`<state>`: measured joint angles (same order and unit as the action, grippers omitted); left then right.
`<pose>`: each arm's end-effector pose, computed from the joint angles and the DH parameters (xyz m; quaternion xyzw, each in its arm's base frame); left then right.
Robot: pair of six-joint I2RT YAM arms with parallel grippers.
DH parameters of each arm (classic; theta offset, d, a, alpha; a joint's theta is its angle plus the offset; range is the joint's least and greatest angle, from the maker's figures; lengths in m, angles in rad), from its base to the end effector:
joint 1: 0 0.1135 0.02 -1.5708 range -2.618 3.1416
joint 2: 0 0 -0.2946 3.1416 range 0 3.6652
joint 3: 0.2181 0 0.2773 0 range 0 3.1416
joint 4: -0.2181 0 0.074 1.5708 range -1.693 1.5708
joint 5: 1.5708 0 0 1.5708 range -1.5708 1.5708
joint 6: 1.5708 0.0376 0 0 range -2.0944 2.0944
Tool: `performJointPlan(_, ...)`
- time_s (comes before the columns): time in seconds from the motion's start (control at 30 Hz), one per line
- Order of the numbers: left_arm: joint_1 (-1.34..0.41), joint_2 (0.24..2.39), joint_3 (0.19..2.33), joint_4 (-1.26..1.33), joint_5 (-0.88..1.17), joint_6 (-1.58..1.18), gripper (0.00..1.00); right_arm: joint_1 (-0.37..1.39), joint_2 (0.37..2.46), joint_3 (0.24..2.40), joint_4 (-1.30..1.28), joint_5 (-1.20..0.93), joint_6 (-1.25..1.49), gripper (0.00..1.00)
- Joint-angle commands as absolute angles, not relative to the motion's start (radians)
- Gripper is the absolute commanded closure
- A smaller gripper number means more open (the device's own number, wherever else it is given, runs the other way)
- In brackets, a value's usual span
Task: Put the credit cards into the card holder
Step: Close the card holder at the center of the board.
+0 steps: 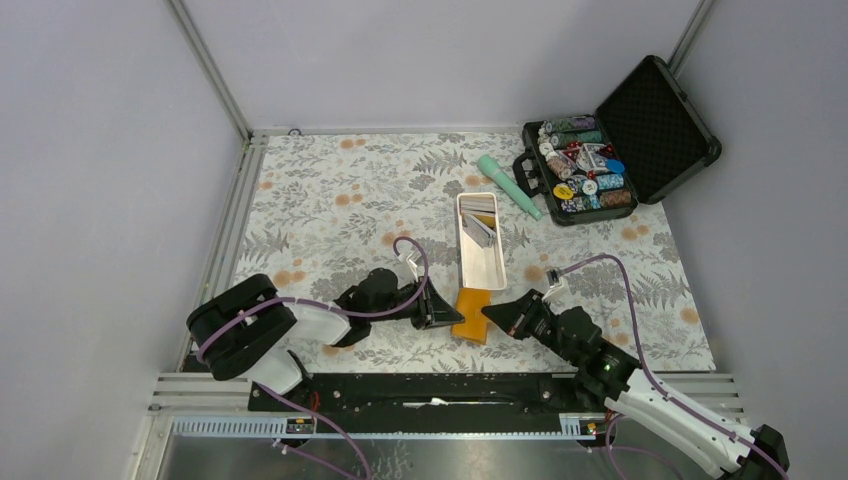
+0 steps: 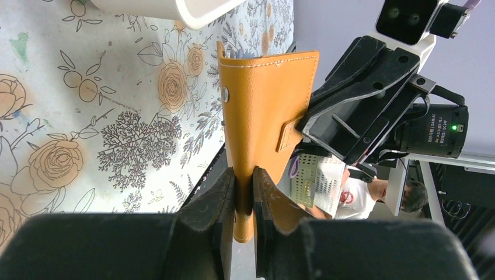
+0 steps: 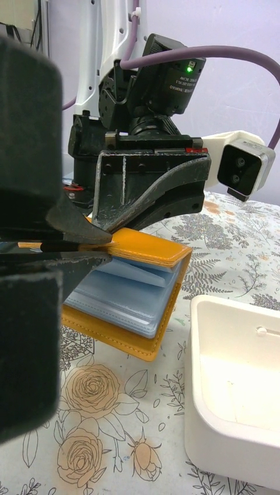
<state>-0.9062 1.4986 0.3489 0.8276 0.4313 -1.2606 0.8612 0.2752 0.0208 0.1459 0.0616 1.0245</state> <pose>0.1522 -0.2197 0.1505 -0.0166 0.8022 -0.5858 0.1140 0.0829 0.0929 0.1714 0.0812 0.7399 0.5266 0.4106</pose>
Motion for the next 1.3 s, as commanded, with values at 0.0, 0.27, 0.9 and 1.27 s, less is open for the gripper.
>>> performJointPlan(0.0, -0.908, 1.464, 0.358, 0.917, 0.463, -1.265, 0.99, 0.861, 0.274, 0.025, 0.181, 0.063, 1.020, 0.96)
performJointPlan(0.27, -0.881, 1.384, 0.312, 0.895, 0.408, -1.258, 1.00, 0.861, 0.285, 0.118, 0.019, 0.119, 0.930, 0.56)
performJointPlan(0.9, -0.709, 1.010, 0.365, 0.442, 0.407, -1.316, 1.00, 0.862, 0.385, 0.257, 0.145, 0.041, 0.580, 0.47)
performJointPlan(1.27, -0.681, 0.919, 0.372, 0.401, 0.397, -1.378, 1.00, 0.862, 0.568, 0.252, 0.473, 0.050, 0.577, 0.55)
